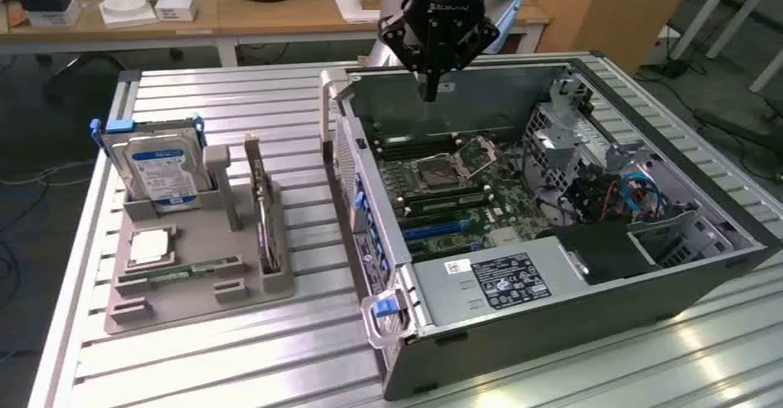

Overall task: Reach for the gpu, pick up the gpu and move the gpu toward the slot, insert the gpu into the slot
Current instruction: 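Reach for the gpu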

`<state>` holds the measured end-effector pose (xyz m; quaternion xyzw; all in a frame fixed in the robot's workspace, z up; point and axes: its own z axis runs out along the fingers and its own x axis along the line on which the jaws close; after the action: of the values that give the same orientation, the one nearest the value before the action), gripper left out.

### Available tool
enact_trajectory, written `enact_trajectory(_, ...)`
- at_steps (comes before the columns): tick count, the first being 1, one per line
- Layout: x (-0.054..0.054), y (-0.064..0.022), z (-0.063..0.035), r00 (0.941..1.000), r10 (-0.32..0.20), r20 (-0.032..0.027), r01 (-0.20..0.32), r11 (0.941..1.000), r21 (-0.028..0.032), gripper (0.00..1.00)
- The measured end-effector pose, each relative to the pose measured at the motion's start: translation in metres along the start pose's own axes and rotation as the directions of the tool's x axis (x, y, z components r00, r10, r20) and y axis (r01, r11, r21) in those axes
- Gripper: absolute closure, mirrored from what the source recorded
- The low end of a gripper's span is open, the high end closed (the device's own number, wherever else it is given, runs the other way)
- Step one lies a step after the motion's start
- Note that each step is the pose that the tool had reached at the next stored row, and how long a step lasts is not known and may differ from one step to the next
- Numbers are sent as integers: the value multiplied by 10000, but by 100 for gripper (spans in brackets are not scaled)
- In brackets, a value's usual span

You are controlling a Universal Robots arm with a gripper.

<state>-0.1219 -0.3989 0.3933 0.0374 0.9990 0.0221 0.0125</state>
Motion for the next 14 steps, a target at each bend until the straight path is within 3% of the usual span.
enact_trajectory(4, 28, -2, -2, 10000, 1, -1, -1, 10000, 2, 90)
enact_trajectory(14, 449, -33, -10, 10000, 1, 0, -1, 10000, 0, 90)
